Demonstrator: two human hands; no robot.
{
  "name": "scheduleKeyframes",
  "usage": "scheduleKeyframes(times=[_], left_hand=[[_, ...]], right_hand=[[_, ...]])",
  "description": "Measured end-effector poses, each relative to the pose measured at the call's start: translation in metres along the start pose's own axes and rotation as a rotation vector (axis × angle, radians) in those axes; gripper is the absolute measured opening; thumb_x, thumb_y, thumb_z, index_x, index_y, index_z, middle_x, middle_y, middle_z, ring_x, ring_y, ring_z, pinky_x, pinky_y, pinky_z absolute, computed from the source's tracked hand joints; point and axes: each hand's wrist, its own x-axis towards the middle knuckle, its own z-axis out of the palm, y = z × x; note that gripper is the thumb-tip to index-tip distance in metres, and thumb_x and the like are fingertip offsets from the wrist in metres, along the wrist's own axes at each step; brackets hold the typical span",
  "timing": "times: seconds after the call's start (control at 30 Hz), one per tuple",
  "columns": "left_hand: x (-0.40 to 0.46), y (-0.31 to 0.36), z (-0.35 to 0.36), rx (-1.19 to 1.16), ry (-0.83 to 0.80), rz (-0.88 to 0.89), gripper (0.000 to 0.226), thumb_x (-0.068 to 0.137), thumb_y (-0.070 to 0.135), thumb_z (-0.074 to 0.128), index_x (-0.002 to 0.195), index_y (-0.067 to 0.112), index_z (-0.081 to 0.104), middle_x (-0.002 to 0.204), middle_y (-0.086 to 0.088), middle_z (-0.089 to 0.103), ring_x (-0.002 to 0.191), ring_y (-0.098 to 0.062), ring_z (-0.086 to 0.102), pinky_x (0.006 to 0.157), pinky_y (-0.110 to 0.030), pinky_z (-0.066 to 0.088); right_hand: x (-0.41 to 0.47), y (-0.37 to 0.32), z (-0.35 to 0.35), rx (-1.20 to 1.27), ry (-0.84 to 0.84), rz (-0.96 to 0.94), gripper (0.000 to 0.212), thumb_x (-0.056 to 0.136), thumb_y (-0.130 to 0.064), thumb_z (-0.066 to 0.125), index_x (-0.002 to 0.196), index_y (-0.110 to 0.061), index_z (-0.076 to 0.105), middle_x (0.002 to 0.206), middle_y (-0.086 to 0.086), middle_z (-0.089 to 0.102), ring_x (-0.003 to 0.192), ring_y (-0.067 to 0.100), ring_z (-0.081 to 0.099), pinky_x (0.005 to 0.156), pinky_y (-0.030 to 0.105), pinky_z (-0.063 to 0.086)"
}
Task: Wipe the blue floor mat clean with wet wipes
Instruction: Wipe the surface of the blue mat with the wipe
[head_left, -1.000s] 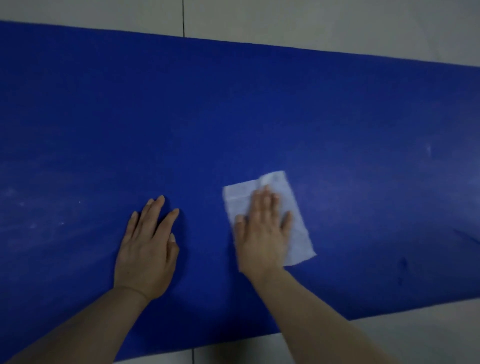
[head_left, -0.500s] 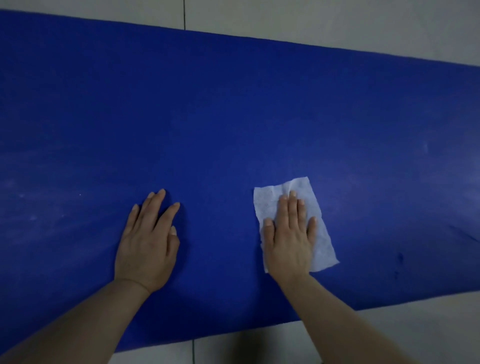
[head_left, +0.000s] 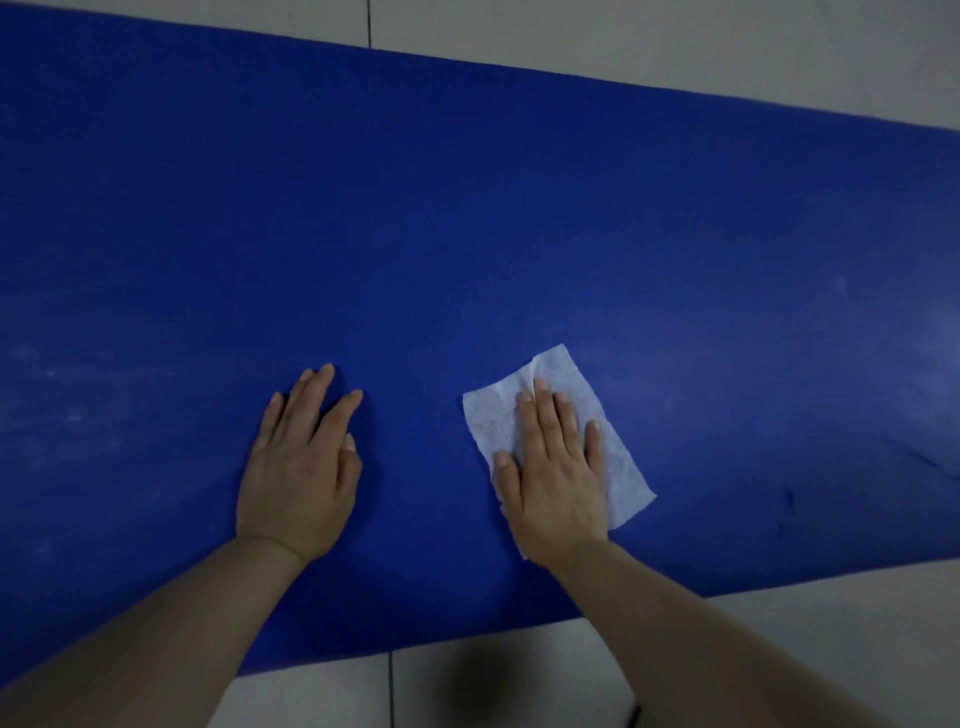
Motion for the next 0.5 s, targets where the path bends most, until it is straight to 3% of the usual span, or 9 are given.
scheduleKeyframes(times=[0.1, 0.23, 0.37, 0.5], left_hand=[[-0.012, -0.002, -0.002, -0.024, 0.019, 0.035, 0.049, 0.094, 0.024, 0.026, 0.129, 0.003, 0.054, 0.149, -0.016, 0.035, 0.140, -0.027, 0.028, 0.120, -0.034, 0.005], [-0.033, -0.004, -0.002, 0.036, -0.010, 0.054, 0.050, 0.093, 0.027, 0.025, 0.128, 0.005, 0.054, 0.148, -0.014, 0.037, 0.139, -0.028, 0.031, 0.118, -0.045, 0.009], [-0.031, -0.006, -0.004, -0.049, 0.015, 0.006, 0.050, 0.093, 0.026, 0.024, 0.131, 0.004, 0.049, 0.148, -0.014, 0.037, 0.139, -0.027, 0.030, 0.119, -0.031, -0.001], [-0.031, -0.011, -0.004, -0.156, 0.067, -0.044, 0.052, 0.093, 0.026, 0.026, 0.132, 0.000, 0.047, 0.147, -0.016, 0.040, 0.139, -0.026, 0.029, 0.119, -0.024, 0.000]], right_hand=[[-0.001, -0.006, -0.002, 0.004, -0.006, -0.005, 0.065, 0.089, -0.054, -0.009, 0.145, -0.024, -0.022, 0.156, -0.007, -0.025, 0.141, 0.011, -0.026, 0.115, 0.040, -0.016], [-0.002, -0.008, -0.007, 0.013, -0.026, 0.012, 0.067, 0.087, -0.054, -0.010, 0.144, -0.022, -0.022, 0.157, -0.005, -0.022, 0.143, 0.014, -0.023, 0.116, 0.043, -0.013], [-0.001, -0.044, -0.007, 0.024, -0.074, 0.113, 0.064, 0.099, -0.046, 0.009, 0.150, -0.016, -0.015, 0.158, 0.002, -0.021, 0.145, 0.021, -0.019, 0.115, 0.050, -0.010], [-0.022, -0.113, 0.010, 0.051, -0.046, -0.139, 0.061, 0.101, -0.041, 0.017, 0.152, -0.017, -0.007, 0.155, 0.000, -0.021, 0.145, 0.022, -0.017, 0.114, 0.054, -0.012]])
